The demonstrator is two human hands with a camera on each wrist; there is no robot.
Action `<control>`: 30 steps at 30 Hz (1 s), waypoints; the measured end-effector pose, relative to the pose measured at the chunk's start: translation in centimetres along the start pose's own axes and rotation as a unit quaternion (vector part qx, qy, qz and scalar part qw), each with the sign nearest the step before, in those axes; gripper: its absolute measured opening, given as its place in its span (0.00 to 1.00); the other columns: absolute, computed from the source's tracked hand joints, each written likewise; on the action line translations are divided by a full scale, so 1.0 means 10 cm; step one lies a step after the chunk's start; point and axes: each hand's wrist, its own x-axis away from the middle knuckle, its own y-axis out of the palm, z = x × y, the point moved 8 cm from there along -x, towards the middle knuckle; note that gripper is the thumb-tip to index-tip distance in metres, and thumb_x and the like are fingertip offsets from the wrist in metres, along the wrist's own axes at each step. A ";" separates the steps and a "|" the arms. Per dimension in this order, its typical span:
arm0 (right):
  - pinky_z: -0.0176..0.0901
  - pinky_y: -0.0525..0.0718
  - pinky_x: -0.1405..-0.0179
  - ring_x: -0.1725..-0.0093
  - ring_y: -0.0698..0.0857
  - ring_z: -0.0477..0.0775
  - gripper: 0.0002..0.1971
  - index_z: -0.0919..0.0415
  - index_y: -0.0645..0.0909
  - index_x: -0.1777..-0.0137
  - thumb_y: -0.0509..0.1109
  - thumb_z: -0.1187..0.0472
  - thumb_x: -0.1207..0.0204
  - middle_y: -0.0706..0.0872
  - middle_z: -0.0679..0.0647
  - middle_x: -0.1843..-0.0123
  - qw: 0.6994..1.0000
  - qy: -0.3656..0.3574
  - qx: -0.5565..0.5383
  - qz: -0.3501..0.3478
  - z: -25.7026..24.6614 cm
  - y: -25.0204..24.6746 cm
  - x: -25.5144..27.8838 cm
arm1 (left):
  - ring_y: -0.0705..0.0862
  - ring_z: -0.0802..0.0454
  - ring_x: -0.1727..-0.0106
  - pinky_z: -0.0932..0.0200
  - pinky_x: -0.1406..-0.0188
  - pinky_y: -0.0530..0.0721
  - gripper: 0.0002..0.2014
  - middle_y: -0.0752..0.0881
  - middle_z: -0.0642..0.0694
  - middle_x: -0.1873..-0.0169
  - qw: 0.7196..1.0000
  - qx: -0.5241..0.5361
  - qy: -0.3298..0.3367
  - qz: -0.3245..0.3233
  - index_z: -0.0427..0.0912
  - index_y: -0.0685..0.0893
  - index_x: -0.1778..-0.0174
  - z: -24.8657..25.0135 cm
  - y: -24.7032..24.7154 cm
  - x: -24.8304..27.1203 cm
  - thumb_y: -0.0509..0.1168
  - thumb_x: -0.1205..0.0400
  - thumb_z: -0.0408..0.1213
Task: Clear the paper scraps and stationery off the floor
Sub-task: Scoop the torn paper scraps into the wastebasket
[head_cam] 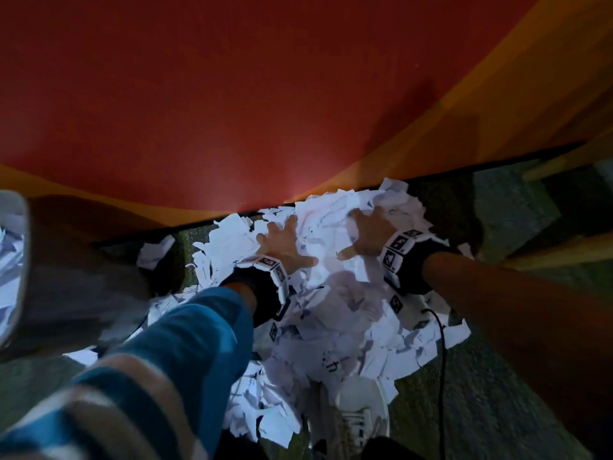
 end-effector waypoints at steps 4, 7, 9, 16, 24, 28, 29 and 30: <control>0.50 0.76 0.43 0.34 0.79 0.63 0.38 0.60 0.74 0.31 0.81 0.41 0.36 0.79 0.61 0.32 0.999 -0.034 -0.039 -0.012 -0.15 0.01 0.00 | 0.80 0.31 0.36 0.39 0.39 0.82 0.40 0.76 0.33 0.34 0.994 0.096 0.000 0.051 0.45 0.62 0.18 0.00 -0.08 0.08 0.75 0.23 0.44; 0.43 0.71 0.47 0.41 0.80 0.55 0.41 0.49 0.72 0.48 0.71 0.20 0.52 0.75 0.51 0.45 0.996 -0.046 -0.081 -0.011 -0.21 -0.20 0.16 | 0.82 0.32 0.37 0.42 0.42 0.83 0.31 0.84 0.33 0.40 0.990 0.118 0.011 0.077 0.40 0.71 0.23 0.00 -0.29 0.21 0.73 0.22 0.38; 0.41 0.71 0.45 0.33 0.80 0.59 0.25 0.51 0.72 0.44 0.80 0.43 0.32 0.75 0.53 0.44 0.991 -0.050 -0.128 0.003 -0.23 -0.38 0.28 | 0.82 0.33 0.35 0.45 0.39 0.82 0.30 0.85 0.34 0.37 0.987 0.130 0.018 0.094 0.40 0.74 0.23 -0.02 -0.51 0.36 0.73 0.22 0.37; 0.41 0.81 0.61 0.54 0.86 0.53 0.36 0.62 0.85 0.44 0.87 0.42 0.49 0.88 0.52 0.53 0.984 -0.080 -0.158 0.032 -0.56 -1.13 0.66 | 0.83 0.46 0.61 0.59 0.67 0.76 0.15 0.85 0.43 0.58 0.979 0.149 0.018 0.141 0.37 0.82 0.47 -0.33 -1.54 1.08 0.77 0.24 0.39; 0.38 0.71 0.72 0.72 0.76 0.50 0.14 0.63 0.85 0.57 0.85 0.58 0.36 0.79 0.51 0.71 0.966 -0.214 -0.142 0.023 -1.95 -1.92 1.54 | 0.77 0.55 0.70 0.64 0.75 0.68 0.13 0.81 0.49 0.69 0.977 0.090 0.056 0.185 0.47 0.77 0.63 -0.80 -2.72 2.26 0.77 0.24 0.40; 0.43 0.70 0.71 0.71 0.75 0.53 0.16 0.64 0.82 0.57 0.85 0.57 0.35 0.77 0.55 0.69 0.956 -0.273 -0.106 -0.007 -2.90 -2.00 1.80 | 0.79 0.49 0.63 0.61 0.71 0.70 0.13 0.79 0.48 0.66 0.970 0.103 0.039 0.217 0.44 0.76 0.55 -1.31 -3.06 2.71 0.75 0.21 0.39; 0.44 0.71 0.70 0.70 0.76 0.53 0.14 0.60 0.82 0.59 0.85 0.57 0.35 0.78 0.55 0.69 0.953 -0.286 -0.099 -0.018 -3.12 -2.00 1.87 | 0.80 0.48 0.61 0.61 0.71 0.72 0.14 0.80 0.49 0.64 0.968 0.112 0.029 0.224 0.43 0.76 0.51 -1.46 -3.11 2.77 0.75 0.21 0.40; 0.45 0.72 0.70 0.69 0.77 0.54 0.13 0.56 0.82 0.60 0.85 0.57 0.35 0.79 0.54 0.68 0.948 -0.302 -0.093 -0.025 -3.34 -1.98 1.93 | 0.82 0.49 0.61 0.62 0.71 0.73 0.16 0.80 0.48 0.60 0.966 0.118 0.018 0.231 0.43 0.76 0.46 -1.61 -3.14 2.84 0.76 0.22 0.42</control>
